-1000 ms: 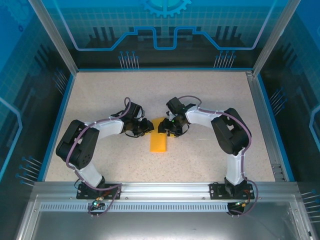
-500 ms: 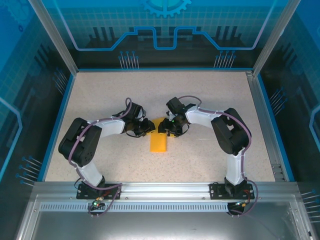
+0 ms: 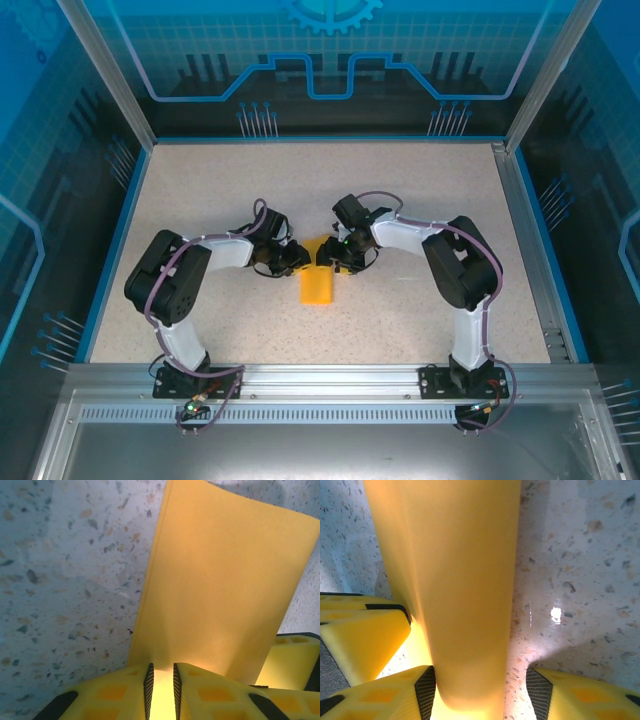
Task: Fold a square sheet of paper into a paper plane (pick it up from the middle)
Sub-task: Hold the square sheet of paper at the center of the table, then fold the square sheet of paper in half at the center of the table.
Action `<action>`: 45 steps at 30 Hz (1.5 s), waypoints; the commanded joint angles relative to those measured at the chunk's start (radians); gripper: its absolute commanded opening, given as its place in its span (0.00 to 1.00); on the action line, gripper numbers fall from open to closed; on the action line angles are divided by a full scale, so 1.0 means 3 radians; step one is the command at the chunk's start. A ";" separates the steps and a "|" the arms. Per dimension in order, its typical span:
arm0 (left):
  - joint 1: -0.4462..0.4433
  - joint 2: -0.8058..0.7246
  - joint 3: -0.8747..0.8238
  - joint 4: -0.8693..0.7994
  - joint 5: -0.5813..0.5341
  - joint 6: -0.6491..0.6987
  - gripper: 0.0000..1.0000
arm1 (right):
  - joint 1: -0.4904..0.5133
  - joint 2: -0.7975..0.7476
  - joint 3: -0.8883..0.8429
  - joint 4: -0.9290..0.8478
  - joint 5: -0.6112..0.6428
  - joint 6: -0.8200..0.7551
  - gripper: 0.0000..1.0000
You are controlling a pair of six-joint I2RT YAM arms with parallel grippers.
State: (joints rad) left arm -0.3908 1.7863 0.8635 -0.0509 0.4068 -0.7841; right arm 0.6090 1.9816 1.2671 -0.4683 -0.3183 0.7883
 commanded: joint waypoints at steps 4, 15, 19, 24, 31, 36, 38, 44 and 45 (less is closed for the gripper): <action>-0.0026 0.0157 0.0012 -0.0197 -0.0143 0.0097 0.21 | -0.0022 -0.0014 -0.0029 -0.0110 0.0169 -0.0047 0.59; -0.0026 0.0217 0.0057 -0.0273 -0.0185 0.0180 0.21 | -0.0174 -0.0630 -0.0350 0.0621 -0.0566 -0.0095 0.23; -0.0027 0.0224 0.0050 -0.0275 -0.0190 0.0181 0.21 | -0.0078 -0.0451 -0.0327 0.0669 -0.0660 -0.0068 0.10; -0.0024 0.0208 0.0037 -0.0283 -0.0195 0.0186 0.21 | -0.0077 -0.0351 -0.0451 0.0792 -0.0680 -0.0027 0.08; -0.0027 0.0218 0.0032 -0.0270 -0.0198 0.0174 0.20 | -0.0093 -0.0270 -0.0582 0.0834 -0.0679 -0.0069 0.08; -0.0027 0.0229 0.0017 -0.0265 -0.0195 0.0171 0.20 | -0.0098 -0.0159 -0.0668 0.0812 -0.0641 -0.0136 0.08; -0.0024 0.0226 0.0008 -0.0260 -0.0201 0.0168 0.20 | -0.0102 -0.0139 -0.0694 0.0794 -0.0626 -0.0154 0.09; -0.0027 0.0223 0.0002 -0.0268 -0.0206 0.0172 0.20 | -0.0142 -0.0138 -0.0724 0.0683 -0.0528 -0.0228 0.10; -0.0027 0.0223 0.0003 -0.0260 -0.0207 0.0170 0.20 | -0.0148 -0.0151 -0.0725 0.0687 -0.0548 -0.0244 0.10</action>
State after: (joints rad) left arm -0.3908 1.8019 0.8825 -0.0723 0.4011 -0.7563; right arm 0.5808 1.9247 1.0584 -0.2276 -0.4908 0.7456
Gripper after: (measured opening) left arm 0.200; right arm 0.101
